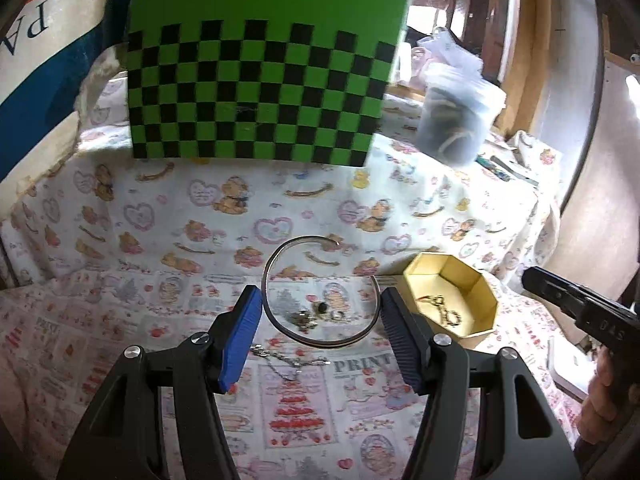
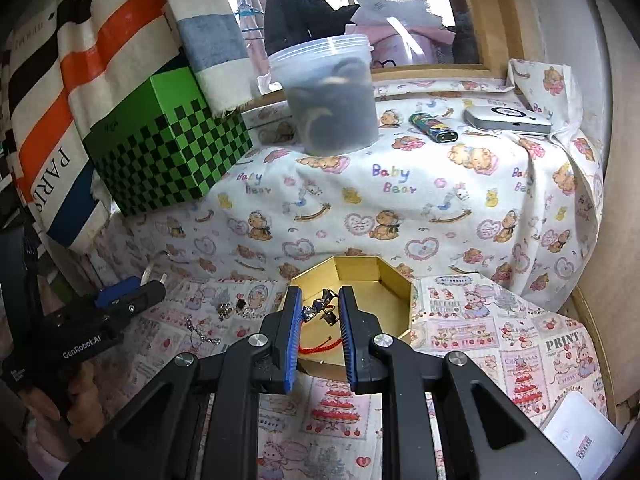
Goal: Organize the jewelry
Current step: 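Lower the bangle and charm into the gold box and open both tools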
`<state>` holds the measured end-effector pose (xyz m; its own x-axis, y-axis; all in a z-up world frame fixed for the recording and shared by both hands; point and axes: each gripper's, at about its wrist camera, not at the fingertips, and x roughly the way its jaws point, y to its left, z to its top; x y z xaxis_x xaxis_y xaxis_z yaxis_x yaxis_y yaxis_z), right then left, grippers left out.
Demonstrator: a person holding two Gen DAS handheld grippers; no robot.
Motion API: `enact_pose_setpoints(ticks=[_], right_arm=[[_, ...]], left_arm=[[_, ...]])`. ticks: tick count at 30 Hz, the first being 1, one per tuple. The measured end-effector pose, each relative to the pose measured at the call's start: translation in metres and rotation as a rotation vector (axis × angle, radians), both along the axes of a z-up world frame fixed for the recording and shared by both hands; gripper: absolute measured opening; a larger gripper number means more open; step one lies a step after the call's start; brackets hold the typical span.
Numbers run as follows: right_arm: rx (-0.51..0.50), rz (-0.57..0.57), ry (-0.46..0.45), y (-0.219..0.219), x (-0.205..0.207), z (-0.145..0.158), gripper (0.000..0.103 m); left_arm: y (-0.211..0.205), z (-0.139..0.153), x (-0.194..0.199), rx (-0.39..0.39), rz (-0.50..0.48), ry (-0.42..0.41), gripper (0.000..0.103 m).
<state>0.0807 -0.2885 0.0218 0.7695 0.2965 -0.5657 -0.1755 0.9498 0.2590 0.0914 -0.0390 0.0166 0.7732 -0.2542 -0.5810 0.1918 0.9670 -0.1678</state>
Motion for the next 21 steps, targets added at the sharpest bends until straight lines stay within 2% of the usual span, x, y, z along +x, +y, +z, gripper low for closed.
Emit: enact_pose_setpoints(ticks=[3,6,13,17,21], right_arm=[[0.019,-0.019,0.011,-0.007,0.003,-0.002,0.020],[0.040,-0.038,0.026,-0.014,0.007,-0.006,0.020],[0.112,-0.053,0.115,-0.032,0.022,-0.025,0.020],[0.139,-0.067,0.158,-0.038,0.030,-0.036,0.020],[0.180,-0.063,0.187,-0.043,0.034,-0.043,0.020]], left_arm=[[-0.011,0.002,0.000,-0.041,-0.033,0.006,0.060],[-0.029,0.000,0.010,-0.105,-0.119,0.074,0.060],[-0.067,-0.025,0.037,-0.110,-0.199,0.209,0.060],[-0.087,-0.024,0.044,-0.119,-0.221,0.223,0.060],[-0.112,-0.020,0.054,-0.072,-0.223,0.219,0.060]])
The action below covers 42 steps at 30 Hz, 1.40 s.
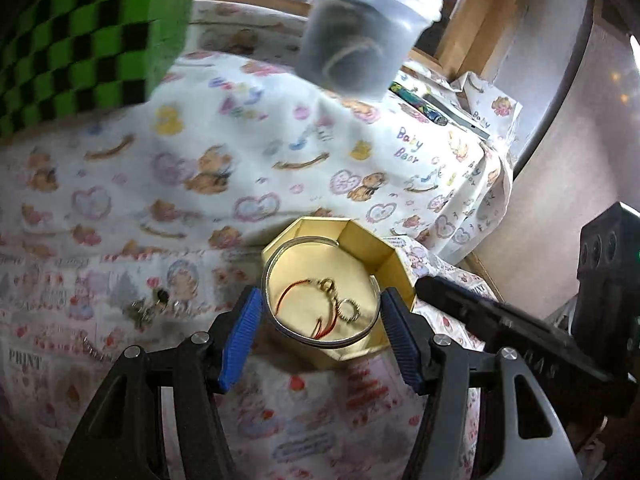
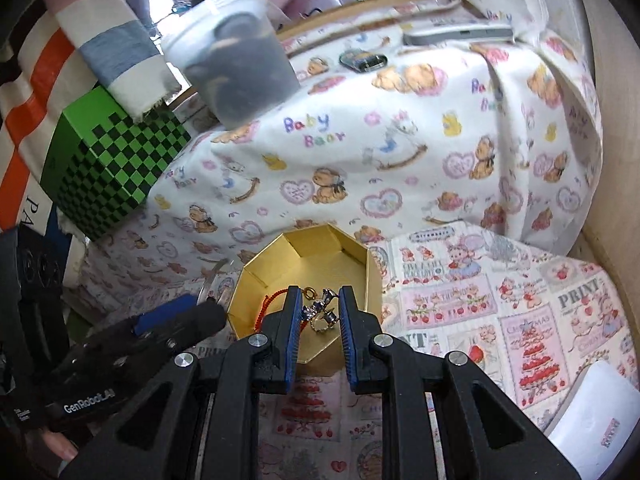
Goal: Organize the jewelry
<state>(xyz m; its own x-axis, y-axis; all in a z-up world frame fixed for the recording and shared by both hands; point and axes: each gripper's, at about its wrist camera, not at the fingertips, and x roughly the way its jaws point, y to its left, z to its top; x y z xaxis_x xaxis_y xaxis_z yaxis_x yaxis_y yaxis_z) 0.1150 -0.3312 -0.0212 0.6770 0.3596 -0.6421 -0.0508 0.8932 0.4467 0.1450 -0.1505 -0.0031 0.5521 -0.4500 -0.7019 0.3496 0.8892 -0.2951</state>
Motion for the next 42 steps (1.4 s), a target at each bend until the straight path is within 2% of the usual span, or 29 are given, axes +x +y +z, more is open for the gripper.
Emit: enact_pose_setpoints(ticks=[2,6,15,19,26,32,36,40,42], right_arm=[[0.026,0.009,0.014,-0.002,0.002,-0.003,0.020],[0.016,-0.008,0.040,-0.003,0.005,-0.010,0.020],[0.062,-0.005,0.043,-0.007,0.005,-0.011,0.020],[0.063,-0.004,0.053,-0.007,0.007,-0.014,0.020],[0.050,0.013,0.040,-0.002,0.008,-0.015,0.020],[-0.016,0.031,-0.024,0.010,0.001,-0.005,0.020],[-0.049,0.038,-0.062,0.018,-0.005,0.004,0.027],[-0.058,0.045,-0.104,0.021,-0.012,0.012,0.027],[-0.069,0.046,-0.129,0.023,-0.016,0.017,0.030]], left_arm=[[-0.007,0.000,0.005,-0.003,-0.009,0.014,0.060],[-0.017,-0.004,0.014,0.002,-0.003,0.029,0.060],[-0.006,-0.014,0.015,0.005,0.021,0.033,0.061],[0.002,-0.008,0.006,-0.006,0.018,0.000,0.064],[0.019,0.008,-0.012,0.051,0.052,-0.075,0.066],[0.042,0.021,-0.026,0.081,0.111,-0.130,0.075],[0.057,0.035,-0.039,0.110,0.148,-0.190,0.079],[0.069,0.050,-0.055,0.152,0.177,-0.268,0.083],[0.076,0.056,-0.059,0.146,0.167,-0.274,0.083]])
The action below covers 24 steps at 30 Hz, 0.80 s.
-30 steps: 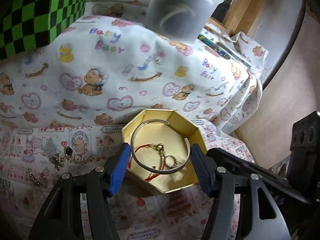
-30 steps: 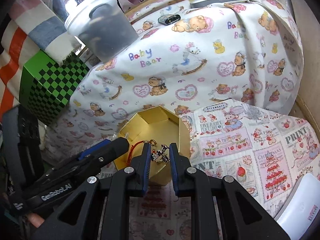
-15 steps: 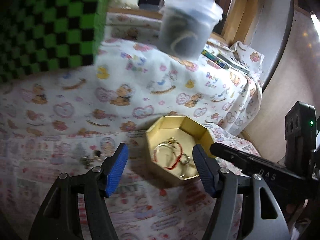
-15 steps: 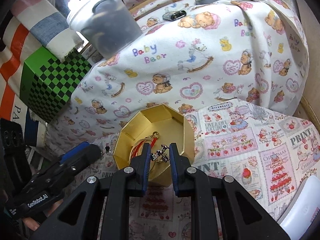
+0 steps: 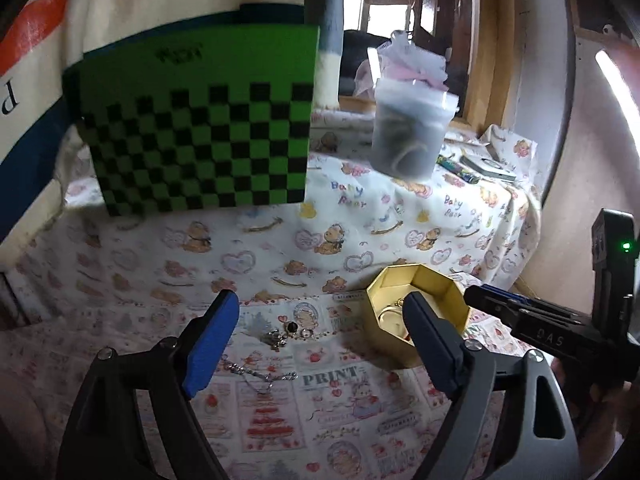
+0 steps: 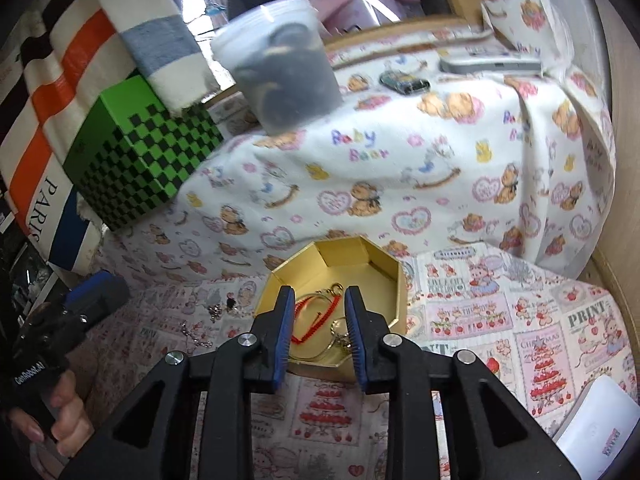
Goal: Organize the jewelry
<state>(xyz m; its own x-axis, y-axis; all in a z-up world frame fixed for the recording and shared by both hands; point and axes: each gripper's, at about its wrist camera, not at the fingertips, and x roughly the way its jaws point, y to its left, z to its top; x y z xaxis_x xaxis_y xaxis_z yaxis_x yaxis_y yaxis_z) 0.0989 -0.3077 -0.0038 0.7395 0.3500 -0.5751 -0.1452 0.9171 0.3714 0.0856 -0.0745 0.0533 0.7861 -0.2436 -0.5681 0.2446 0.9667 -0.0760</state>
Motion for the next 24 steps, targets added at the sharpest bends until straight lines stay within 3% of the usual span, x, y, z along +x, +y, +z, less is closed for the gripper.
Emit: enact_pose_setpoints(ticks=[6,11,14,24], right_arm=[[-0.068,0.020,-0.140,0.014,-0.020,0.020,0.036],[-0.072,0.026,-0.186,0.018,-0.029,0.029,0.047],[-0.099,0.011,-0.203,0.020,-0.032,0.031,0.047],[-0.136,-0.007,-0.191,0.024,-0.029,0.025,0.052]], left_arm=[[0.022,0.027,-0.018,0.038,0.070,-0.113,0.088],[0.032,0.036,-0.030,0.065,0.114,-0.178,0.092],[0.036,0.035,-0.036,0.077,0.140,-0.209,0.094],[0.044,0.000,-0.032,0.038,0.143,-0.159,0.097]])
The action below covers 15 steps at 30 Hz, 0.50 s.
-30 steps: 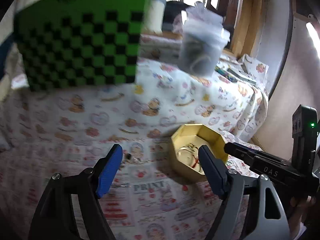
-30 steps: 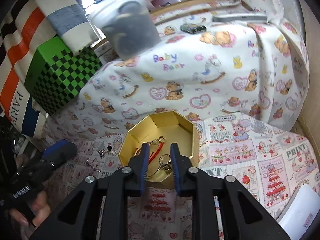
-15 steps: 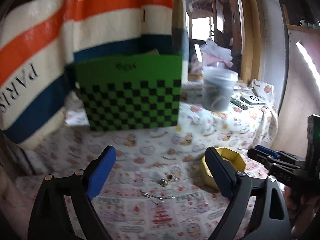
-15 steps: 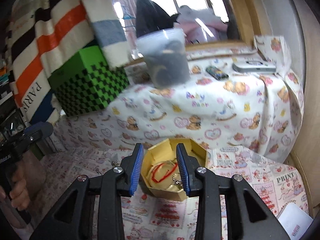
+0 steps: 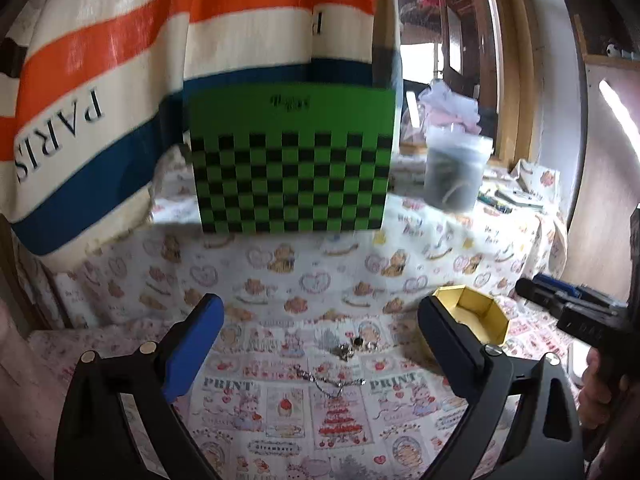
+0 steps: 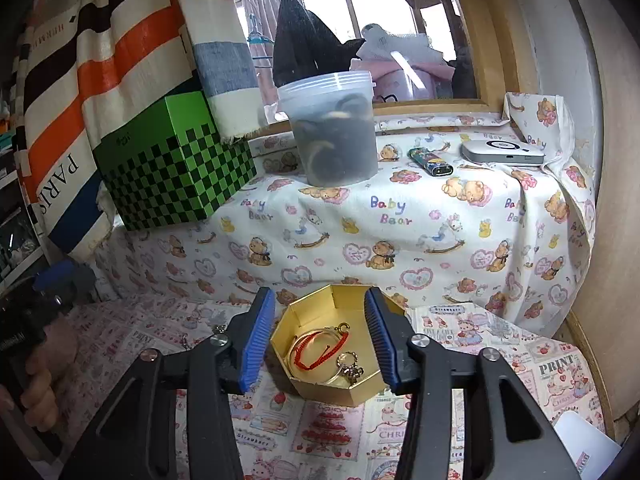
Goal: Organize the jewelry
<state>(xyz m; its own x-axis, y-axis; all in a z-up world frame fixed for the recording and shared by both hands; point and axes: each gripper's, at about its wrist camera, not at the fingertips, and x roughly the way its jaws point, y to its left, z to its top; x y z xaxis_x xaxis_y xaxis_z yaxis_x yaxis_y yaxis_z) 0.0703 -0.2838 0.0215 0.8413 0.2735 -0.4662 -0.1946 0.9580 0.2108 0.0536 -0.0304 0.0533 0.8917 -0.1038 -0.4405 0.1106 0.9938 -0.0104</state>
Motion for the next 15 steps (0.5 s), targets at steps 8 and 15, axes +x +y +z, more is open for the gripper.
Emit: enact_pose_setpoints(ticks=[8,15], right_arm=[[-0.031,-0.009,-0.001,0.006,0.000,-0.004,0.059],[-0.049,-0.019,0.014,0.009,0.004,-0.010,0.062]], left_arm=[[0.011,-0.018,0.005,-0.036,0.014,0.049,0.100],[0.020,-0.022,0.005,-0.063,0.029,0.010,0.102]])
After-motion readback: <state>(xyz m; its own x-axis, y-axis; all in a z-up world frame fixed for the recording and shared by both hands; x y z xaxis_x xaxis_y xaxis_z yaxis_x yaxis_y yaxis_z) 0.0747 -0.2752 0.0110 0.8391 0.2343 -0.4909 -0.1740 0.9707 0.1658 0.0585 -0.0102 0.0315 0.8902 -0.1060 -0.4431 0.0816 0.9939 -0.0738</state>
